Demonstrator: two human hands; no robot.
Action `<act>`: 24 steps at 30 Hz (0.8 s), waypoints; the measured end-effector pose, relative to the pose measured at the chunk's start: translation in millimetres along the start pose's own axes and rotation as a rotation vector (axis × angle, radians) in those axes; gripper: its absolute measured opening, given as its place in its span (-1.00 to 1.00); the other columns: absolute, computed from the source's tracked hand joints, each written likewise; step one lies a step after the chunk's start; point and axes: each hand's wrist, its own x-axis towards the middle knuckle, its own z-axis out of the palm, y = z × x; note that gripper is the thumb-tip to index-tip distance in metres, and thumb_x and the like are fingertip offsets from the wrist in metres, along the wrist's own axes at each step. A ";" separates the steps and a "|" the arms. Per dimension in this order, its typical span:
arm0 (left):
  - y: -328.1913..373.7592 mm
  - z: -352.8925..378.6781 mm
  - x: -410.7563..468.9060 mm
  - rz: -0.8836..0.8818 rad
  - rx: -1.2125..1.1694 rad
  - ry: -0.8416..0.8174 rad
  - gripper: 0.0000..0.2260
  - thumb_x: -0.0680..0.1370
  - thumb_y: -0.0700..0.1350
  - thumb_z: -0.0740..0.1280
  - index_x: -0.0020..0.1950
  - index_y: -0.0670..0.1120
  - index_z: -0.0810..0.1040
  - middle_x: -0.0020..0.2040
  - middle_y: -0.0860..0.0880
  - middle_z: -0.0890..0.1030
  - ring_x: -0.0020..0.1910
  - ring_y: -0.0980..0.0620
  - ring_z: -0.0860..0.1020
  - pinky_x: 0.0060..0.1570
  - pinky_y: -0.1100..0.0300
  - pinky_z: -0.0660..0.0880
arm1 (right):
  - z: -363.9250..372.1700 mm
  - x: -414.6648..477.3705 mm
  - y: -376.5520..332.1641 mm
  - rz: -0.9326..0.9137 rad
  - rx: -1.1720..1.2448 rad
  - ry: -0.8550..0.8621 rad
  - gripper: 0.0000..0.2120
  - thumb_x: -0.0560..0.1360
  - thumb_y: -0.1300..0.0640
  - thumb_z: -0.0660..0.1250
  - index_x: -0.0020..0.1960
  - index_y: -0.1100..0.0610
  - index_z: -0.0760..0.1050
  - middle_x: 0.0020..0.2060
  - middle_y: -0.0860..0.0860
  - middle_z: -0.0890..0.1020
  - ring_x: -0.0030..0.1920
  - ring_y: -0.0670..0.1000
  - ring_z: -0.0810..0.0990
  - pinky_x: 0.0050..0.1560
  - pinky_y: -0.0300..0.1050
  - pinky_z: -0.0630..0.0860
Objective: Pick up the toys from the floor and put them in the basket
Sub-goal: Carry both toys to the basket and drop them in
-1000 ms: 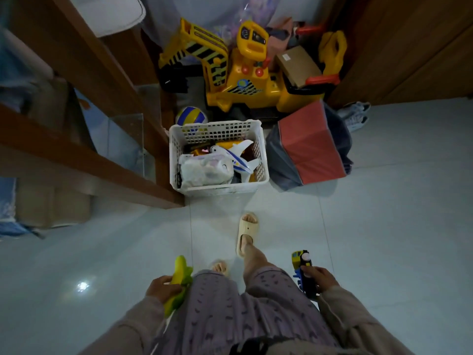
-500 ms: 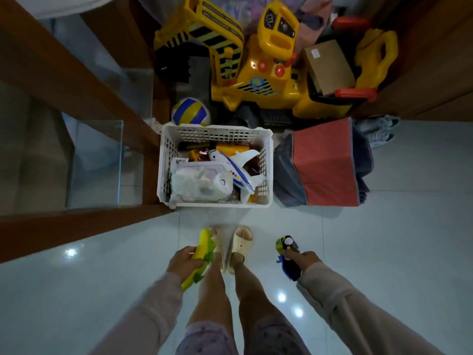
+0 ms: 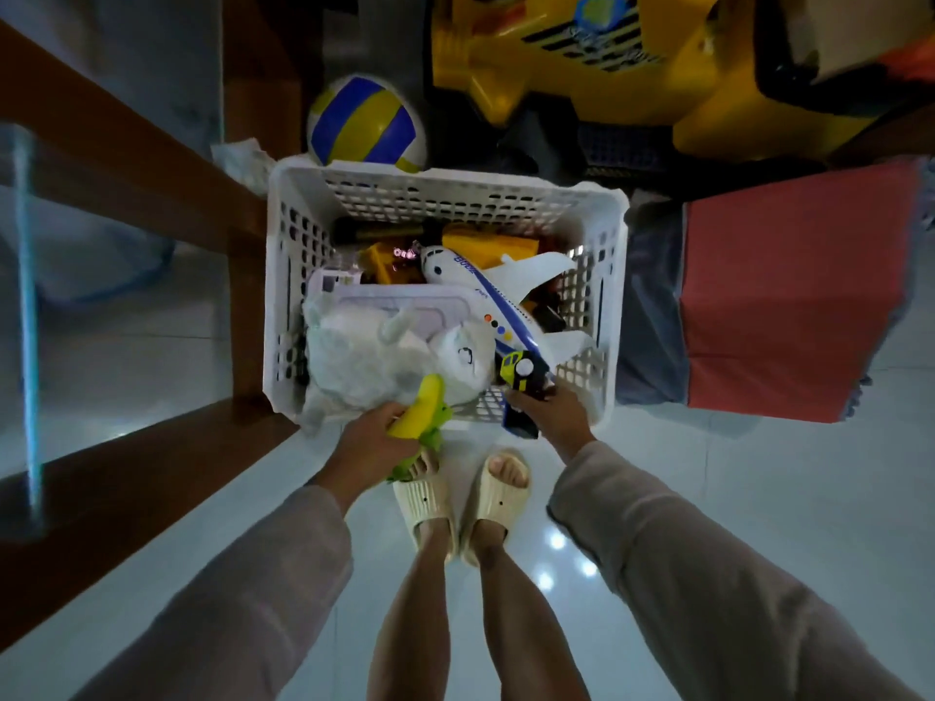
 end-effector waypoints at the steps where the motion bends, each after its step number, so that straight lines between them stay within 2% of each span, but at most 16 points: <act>1: -5.2 0.5 8.6 0.011 0.023 -0.006 -0.60 0.36 -0.14 0.43 0.20 -0.08 0.54 0.05 -0.09 0.59 0.10 -0.11 0.57 0.10 0.00 0.53 | 9.0 6.0 -2.7 -0.026 -0.032 0.056 -0.57 0.35 -0.04 0.46 0.09 0.23 0.59 -0.02 0.18 0.68 0.01 0.15 0.63 -0.08 -0.14 0.46; 3: -15.1 0.9 20.9 0.011 0.016 -0.023 -0.59 0.35 -0.12 0.43 0.19 -0.07 0.53 0.02 -0.06 0.58 0.04 -0.07 0.56 0.05 0.02 0.55 | 26.3 12.3 -7.0 -0.046 -0.103 0.190 -0.47 0.32 -0.10 0.44 0.18 0.17 0.51 0.04 0.14 0.67 0.07 0.16 0.62 -0.05 -0.11 0.48; 4: -19.5 0.5 24.6 0.007 0.011 -0.031 -0.63 0.35 -0.12 0.43 0.16 -0.05 0.54 -0.02 -0.03 0.57 0.00 -0.05 0.55 -0.03 0.07 0.54 | 34.5 13.7 -8.2 -0.047 -0.144 0.262 -0.41 0.31 -0.11 0.43 0.24 0.15 0.44 0.07 0.13 0.65 0.10 0.17 0.60 -0.01 -0.04 0.50; 6: -26.3 -0.4 28.2 0.014 -0.006 -0.028 -0.75 0.32 -0.05 0.42 -0.02 0.03 0.53 -0.11 0.03 0.57 -0.09 0.02 0.55 -0.22 0.27 0.46 | 49.7 15.3 -8.4 -0.044 -0.217 0.355 -0.33 0.33 -0.09 0.40 0.35 0.09 0.28 0.15 0.14 0.59 0.17 0.19 0.56 0.01 0.04 0.50; 8: -32.8 -1.8 26.9 0.050 0.047 -0.045 -0.76 0.25 0.05 0.37 -0.12 0.09 0.49 -0.20 0.09 0.58 -0.19 0.12 0.56 -0.35 0.41 0.48 | 61.6 15.9 -5.7 -0.027 -0.264 0.369 -0.25 0.37 -0.08 0.38 0.45 0.05 0.13 0.25 0.14 0.53 0.25 0.20 0.50 0.04 0.09 0.48; 9: -38.1 -1.9 26.0 0.091 0.129 -0.064 -0.71 0.26 0.04 0.37 -0.04 0.09 0.51 -0.14 0.06 0.60 -0.14 0.11 0.57 -0.27 0.36 0.55 | 64.9 15.4 -3.9 -0.013 -0.284 0.362 -0.21 0.39 -0.08 0.37 0.49 0.05 0.06 0.29 0.14 0.49 0.27 0.20 0.48 0.06 0.11 0.47; 10: -41.9 -2.8 25.2 0.160 0.272 -0.079 -0.64 0.33 0.00 0.37 0.12 0.05 0.52 0.00 -0.01 0.61 0.00 0.02 0.58 -0.09 0.20 0.59 | 66.5 15.3 -2.0 0.000 -0.298 0.350 -0.17 0.40 -0.09 0.37 0.51 0.05 0.01 0.32 0.13 0.46 0.29 0.20 0.47 0.07 0.12 0.47; 11: -45.2 -3.9 25.5 0.235 0.453 -0.079 -0.57 0.40 -0.04 0.34 0.27 0.01 0.46 0.14 -0.07 0.57 0.15 -0.06 0.54 0.08 0.05 0.54 | 66.7 15.8 -0.5 0.011 -0.301 0.331 -0.14 0.40 -0.10 0.37 0.53 0.05 -0.04 0.35 0.13 0.43 0.31 0.20 0.46 0.10 0.13 0.46; 12: -47.2 -4.8 24.8 0.300 0.618 -0.058 -0.52 0.44 -0.07 0.30 0.37 -0.01 0.39 0.24 -0.10 0.52 0.24 -0.10 0.48 0.17 0.00 0.48 | 65.5 15.8 -0.1 0.016 -0.292 0.310 -0.13 0.41 -0.08 0.38 0.53 0.05 -0.06 0.37 0.12 0.41 0.32 0.20 0.45 0.13 0.13 0.45; 14: -45.4 -7.3 25.9 0.360 0.794 -0.050 -0.47 0.46 -0.09 0.27 0.43 -0.03 0.31 0.31 -0.10 0.47 0.30 -0.11 0.42 0.21 -0.01 0.43 | 60.2 13.1 -0.6 0.001 -0.240 0.272 -0.16 0.42 -0.01 0.38 0.53 0.06 -0.03 0.40 0.13 0.37 0.33 0.21 0.44 0.20 0.14 0.43; 16: -34.8 -9.9 25.1 0.426 0.872 -0.039 -0.48 0.44 -0.12 0.28 0.41 -0.06 0.34 0.27 -0.11 0.49 0.26 -0.12 0.45 0.17 0.01 0.45 | 54.3 5.9 0.0 -0.076 -0.166 0.233 -0.25 0.42 0.09 0.37 0.50 0.10 0.08 0.41 0.15 0.37 0.34 0.20 0.43 0.26 0.11 0.41; 18: -26.1 -11.5 25.5 0.536 0.979 0.046 -0.50 0.31 -0.17 0.41 0.26 -0.10 0.51 0.07 -0.13 0.61 0.03 -0.15 0.58 -0.03 0.04 0.56 | 47.5 -4.2 3.5 -0.156 -0.119 0.184 -0.37 0.42 0.16 0.37 0.43 0.16 0.24 0.35 0.17 0.45 0.32 0.18 0.45 0.26 0.01 0.40; 20: -22.5 -11.6 28.3 0.603 1.016 0.119 -0.51 0.14 -0.22 0.50 0.08 -0.13 0.64 -0.18 -0.13 0.66 -0.24 -0.14 0.64 -0.29 0.08 0.60 | 39.5 -14.9 11.3 -0.154 -0.129 0.121 -0.50 0.43 0.21 0.37 0.34 0.20 0.35 0.24 0.18 0.54 0.23 0.17 0.52 0.14 -0.10 0.40; 21: -21.0 -8.1 30.2 0.626 0.998 0.112 -0.51 0.14 -0.24 0.49 0.08 -0.14 0.65 -0.19 -0.13 0.67 -0.26 -0.16 0.64 -0.31 0.07 0.60 | 35.6 -17.8 17.5 -0.126 -0.129 0.083 -0.53 0.44 0.21 0.36 0.32 0.21 0.37 0.18 0.19 0.58 0.18 0.18 0.55 0.08 -0.11 0.42; 23: -14.5 0.1 37.5 0.663 0.987 0.074 -0.47 0.20 -0.23 0.46 0.18 -0.14 0.60 -0.08 -0.14 0.68 -0.13 -0.17 0.65 -0.19 0.04 0.60 | 29.6 -23.3 29.1 -0.021 -0.094 0.003 -0.57 0.44 0.19 0.36 0.28 0.20 0.40 0.08 0.21 0.62 0.09 0.22 0.59 0.07 0.04 0.51; 24: -11.2 4.4 41.6 0.669 0.969 0.050 -0.43 0.24 -0.23 0.46 0.26 -0.14 0.55 0.03 -0.14 0.67 -0.01 -0.15 0.64 -0.05 0.02 0.58 | 28.0 -25.9 34.1 0.032 -0.089 -0.029 -0.61 0.43 0.17 0.37 0.23 0.19 0.42 0.03 0.20 0.63 0.07 0.24 0.61 0.09 0.10 0.52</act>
